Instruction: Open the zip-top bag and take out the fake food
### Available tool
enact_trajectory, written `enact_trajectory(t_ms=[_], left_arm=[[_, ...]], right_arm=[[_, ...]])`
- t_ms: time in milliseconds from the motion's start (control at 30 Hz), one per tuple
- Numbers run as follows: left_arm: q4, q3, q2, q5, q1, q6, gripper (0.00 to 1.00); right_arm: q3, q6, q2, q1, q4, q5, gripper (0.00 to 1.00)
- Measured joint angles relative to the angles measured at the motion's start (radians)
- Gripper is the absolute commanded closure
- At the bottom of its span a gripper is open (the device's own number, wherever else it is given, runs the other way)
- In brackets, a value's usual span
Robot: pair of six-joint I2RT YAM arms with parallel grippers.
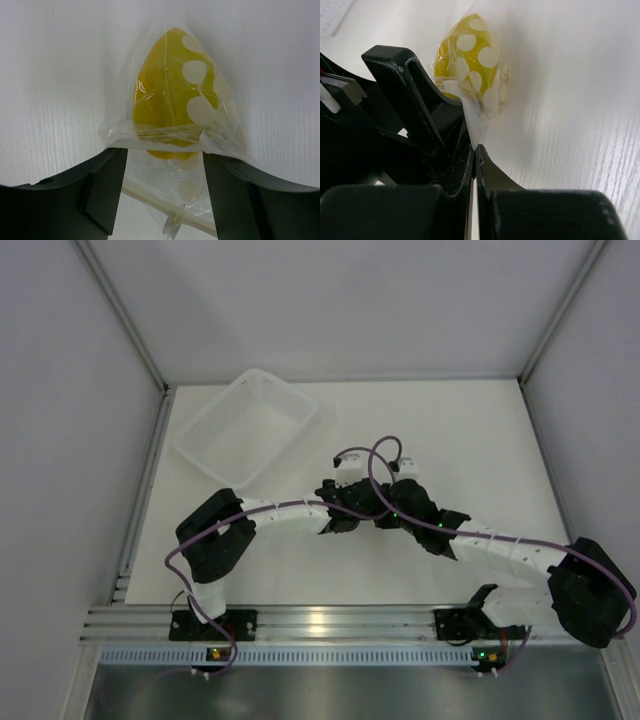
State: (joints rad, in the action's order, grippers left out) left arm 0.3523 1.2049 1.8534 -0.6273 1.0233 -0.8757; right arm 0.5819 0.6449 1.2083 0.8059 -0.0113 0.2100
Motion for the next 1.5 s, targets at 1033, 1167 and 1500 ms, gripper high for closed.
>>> enact_trajectory(t_ms=[1033,1167,1500], left_arm=[[-0.156,-0.135,-0.196,0.114,0.055,0.232,0.34],[-0.138,-0.137,-0.200,0.183,0.059,0.241,0.35],[-0.112,-0.073,-0.106,0.190,0.091,0.243,0.29]], right_arm=[[-0.158,0.247,-0.298,-0.111,-0.058,-0.341,1.00],[-0.181,0.265,-0.342,-0.100,-0.031,-0.349,1.00],[-0.198,0.209,-0.388,-0.103,0.092,-0.286,1.00]])
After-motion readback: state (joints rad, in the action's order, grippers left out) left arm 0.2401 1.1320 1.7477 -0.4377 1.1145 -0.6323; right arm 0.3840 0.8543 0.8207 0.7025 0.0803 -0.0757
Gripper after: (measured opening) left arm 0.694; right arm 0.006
